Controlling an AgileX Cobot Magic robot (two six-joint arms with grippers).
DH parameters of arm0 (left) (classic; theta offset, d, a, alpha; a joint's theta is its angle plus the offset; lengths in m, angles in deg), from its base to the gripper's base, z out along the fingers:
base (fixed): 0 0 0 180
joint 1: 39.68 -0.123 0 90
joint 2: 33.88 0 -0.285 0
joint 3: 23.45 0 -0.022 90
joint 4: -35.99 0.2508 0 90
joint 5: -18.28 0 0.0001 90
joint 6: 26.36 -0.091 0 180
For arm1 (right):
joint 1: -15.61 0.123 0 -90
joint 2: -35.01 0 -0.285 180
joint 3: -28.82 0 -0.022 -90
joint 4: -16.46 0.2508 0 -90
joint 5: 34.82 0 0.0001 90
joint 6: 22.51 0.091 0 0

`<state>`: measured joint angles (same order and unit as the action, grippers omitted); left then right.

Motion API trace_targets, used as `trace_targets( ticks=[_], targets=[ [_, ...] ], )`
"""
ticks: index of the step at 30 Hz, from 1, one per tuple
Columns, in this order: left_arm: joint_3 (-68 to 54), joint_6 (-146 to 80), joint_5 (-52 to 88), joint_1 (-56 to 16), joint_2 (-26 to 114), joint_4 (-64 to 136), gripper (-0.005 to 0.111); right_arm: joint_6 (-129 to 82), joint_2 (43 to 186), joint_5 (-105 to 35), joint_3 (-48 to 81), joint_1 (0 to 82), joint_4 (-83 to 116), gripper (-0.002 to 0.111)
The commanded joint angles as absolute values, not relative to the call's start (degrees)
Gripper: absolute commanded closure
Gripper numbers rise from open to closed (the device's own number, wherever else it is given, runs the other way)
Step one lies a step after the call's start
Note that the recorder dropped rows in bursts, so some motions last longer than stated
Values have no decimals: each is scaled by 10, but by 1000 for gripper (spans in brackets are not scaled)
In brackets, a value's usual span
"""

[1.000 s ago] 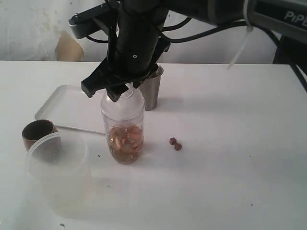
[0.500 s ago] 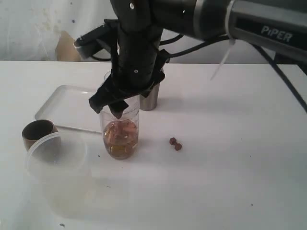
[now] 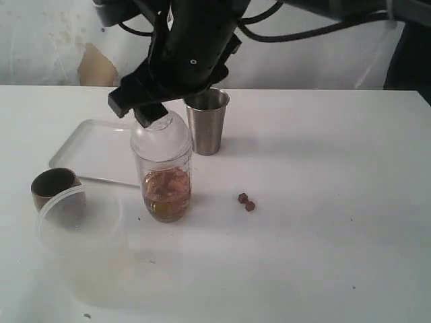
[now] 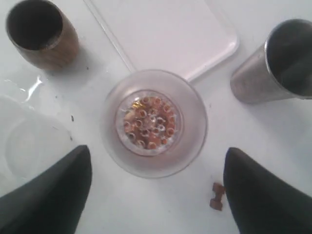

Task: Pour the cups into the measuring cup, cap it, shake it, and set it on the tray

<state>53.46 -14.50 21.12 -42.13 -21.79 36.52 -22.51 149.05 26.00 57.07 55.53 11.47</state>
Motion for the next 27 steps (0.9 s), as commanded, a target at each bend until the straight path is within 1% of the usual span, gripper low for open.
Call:
trace_targets(
  ticks=[1, 8, 14, 19, 27],
  targets=[
    [538, -146, 217, -423, -221, 367, 107, -249, 1440, 129, 486, 566, 130, 38],
    [538, -146, 217, -423, -221, 367, 107, -290, 1365, -210, 257, 576, 129, 39],
    [538, -146, 217, -423, -221, 367, 107, -292, 1369, -453, 136, 576, 123, 39],
    [538, -146, 217, -423, -221, 367, 107, -321, 1373, -569, 92, 576, 131, 39],
    [538, -146, 217, -423, -221, 367, 107, -399, 1373, -594, 90, 572, 180, 39]
  ],
)
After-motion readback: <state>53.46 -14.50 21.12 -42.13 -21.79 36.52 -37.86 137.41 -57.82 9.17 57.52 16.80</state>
